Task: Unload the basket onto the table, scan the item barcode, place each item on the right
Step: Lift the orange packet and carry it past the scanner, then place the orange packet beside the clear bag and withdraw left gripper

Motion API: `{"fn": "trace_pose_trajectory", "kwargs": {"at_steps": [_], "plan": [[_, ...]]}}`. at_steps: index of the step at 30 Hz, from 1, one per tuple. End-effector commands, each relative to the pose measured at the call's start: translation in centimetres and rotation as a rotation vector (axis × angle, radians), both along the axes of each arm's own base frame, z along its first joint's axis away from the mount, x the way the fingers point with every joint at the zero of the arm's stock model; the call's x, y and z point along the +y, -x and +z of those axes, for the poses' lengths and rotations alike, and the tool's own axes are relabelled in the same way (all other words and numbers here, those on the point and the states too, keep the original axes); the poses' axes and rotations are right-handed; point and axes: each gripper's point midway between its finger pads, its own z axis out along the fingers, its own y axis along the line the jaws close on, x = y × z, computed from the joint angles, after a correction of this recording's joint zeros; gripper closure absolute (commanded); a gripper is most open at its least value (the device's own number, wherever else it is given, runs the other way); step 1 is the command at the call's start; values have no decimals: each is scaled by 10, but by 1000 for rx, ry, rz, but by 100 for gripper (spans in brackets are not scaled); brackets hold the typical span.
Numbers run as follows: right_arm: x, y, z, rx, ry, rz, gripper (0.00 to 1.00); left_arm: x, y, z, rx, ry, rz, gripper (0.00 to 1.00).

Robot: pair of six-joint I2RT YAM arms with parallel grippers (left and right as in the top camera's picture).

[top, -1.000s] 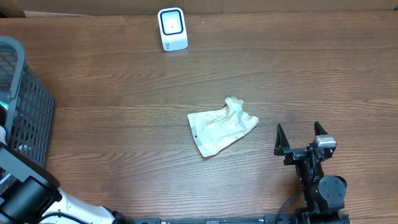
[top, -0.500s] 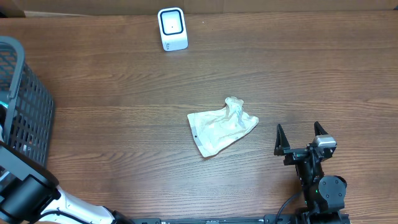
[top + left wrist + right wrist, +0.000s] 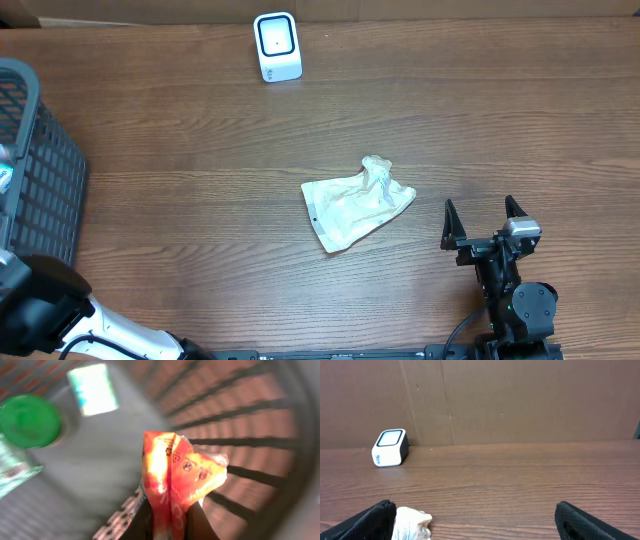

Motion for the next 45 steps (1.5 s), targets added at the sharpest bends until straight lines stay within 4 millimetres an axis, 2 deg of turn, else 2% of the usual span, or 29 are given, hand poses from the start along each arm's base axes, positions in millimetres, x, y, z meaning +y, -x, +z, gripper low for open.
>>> {"fn": "trace_pose_trajectory", "kwargs": {"at_steps": [1,3,5,9,13,18,19,24,29,32,39,42,45], "plan": [[-2,0,-3,0,2,-11,0,-53,-22,81,-295,100,-138,96],[-2,0,-3,0,2,-11,0,-81,-22,111,-390,153,-211,96],[-2,0,-3,0,2,-11,0,-107,-18,132,-439,186,-267,96],[-2,0,-3,0,2,-11,0,-146,-16,148,-453,152,-376,96],[-2,0,-3,0,2,-11,0,-183,-25,147,-413,103,-470,96],[-2,0,-3,0,2,-11,0,-238,-42,127,-311,80,-601,96],[-2,0,-3,0,2,-11,0,-256,-46,117,-267,73,-641,96],[-2,0,-3,0,2,-11,0,-299,-51,67,-42,16,-687,96],[-2,0,-3,0,2,-12,0,-340,-40,-7,244,-47,-726,95],[-2,0,-3,0,2,-11,0,-367,-34,-52,357,-52,-743,96],[-2,0,-3,0,2,-11,0,-423,-18,-150,458,-15,-749,96],[-2,0,-3,0,2,-11,0,-437,-9,-183,472,-3,-723,96],[-2,0,-3,0,2,-11,0,-445,-2,-206,473,2,-701,96]]}}
